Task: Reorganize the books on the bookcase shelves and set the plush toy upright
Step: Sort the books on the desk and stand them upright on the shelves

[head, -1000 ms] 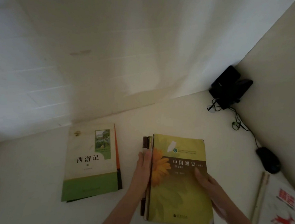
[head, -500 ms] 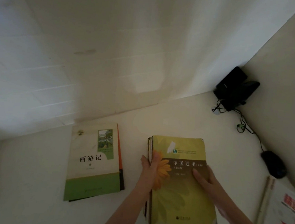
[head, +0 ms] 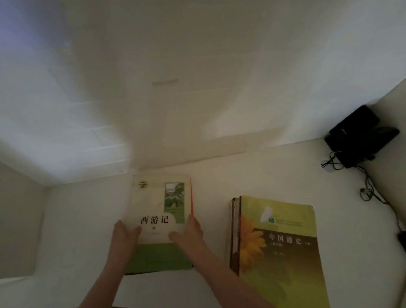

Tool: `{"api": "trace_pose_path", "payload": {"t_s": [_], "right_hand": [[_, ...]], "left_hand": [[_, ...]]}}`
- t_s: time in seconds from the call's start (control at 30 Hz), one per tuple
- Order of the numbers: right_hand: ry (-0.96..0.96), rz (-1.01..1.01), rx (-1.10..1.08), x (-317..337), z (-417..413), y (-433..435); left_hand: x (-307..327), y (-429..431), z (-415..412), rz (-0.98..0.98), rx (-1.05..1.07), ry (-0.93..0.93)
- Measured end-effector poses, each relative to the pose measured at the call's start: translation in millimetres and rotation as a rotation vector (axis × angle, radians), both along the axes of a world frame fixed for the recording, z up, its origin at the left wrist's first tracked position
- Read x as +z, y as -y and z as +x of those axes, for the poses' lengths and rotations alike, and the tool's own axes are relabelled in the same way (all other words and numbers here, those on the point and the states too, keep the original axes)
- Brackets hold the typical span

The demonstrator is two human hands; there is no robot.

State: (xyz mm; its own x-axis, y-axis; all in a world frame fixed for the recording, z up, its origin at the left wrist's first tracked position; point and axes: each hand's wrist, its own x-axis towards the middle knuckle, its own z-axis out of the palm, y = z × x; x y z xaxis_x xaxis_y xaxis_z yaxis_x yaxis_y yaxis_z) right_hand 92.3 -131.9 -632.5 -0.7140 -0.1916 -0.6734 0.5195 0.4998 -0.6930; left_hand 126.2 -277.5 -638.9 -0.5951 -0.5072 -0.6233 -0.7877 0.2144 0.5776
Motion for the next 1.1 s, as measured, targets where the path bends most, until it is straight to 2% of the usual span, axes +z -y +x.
{"api": "trace_pose_path", "payload": {"t_s": [0.07, 0.27, 0.33, 0.4, 0.57, 0.8, 0.9, 1.0, 1.1], "right_hand": [[-0.009, 0.121, 0.023, -5.4, 6.4, 8.7], [-0.083, 0.187, 0.033, -9.5, 15.9, 1.5], [-0.076, 0.253, 0.073, -8.9, 7.0, -3.3], [-0.054, 0.238, 0.046, -8.7, -1.3, -5.0], [-0.030, 0.258, 0.009, -11.7, -10.9, -7.4], [-0.036, 0.224, -0.029, -16.8, -8.6, -12.6], [-0.052, 0.118, -0.076, -14.1, -7.6, -15.4], [-0.047, -0.166, -0.102, 3.3, -13.1, -21.2], [-0.197, -0.314, -0.035, 32.0, -20.6, -24.1]], "left_hand": [[4.5, -7.2, 6.9, -0.012, -0.022, -0.019], [2.9, -11.6, 10.9, -0.076, -0.027, -0.032], [-0.2, -5.3, 11.7, -0.050, -0.010, -0.026], [0.3, 1.1, 9.6, -0.004, 0.019, -0.041], [2.9, 4.9, 0.2, 0.266, 0.199, -0.077], [1.3, -17.5, 11.9, 0.243, 0.214, -0.240], [7.7, -13.0, 18.5, 0.258, 0.232, -0.315], [25.4, -4.5, 19.0, 0.262, 0.225, -0.415], [52.7, 6.6, 13.0, 0.242, 0.209, -0.517]]}}
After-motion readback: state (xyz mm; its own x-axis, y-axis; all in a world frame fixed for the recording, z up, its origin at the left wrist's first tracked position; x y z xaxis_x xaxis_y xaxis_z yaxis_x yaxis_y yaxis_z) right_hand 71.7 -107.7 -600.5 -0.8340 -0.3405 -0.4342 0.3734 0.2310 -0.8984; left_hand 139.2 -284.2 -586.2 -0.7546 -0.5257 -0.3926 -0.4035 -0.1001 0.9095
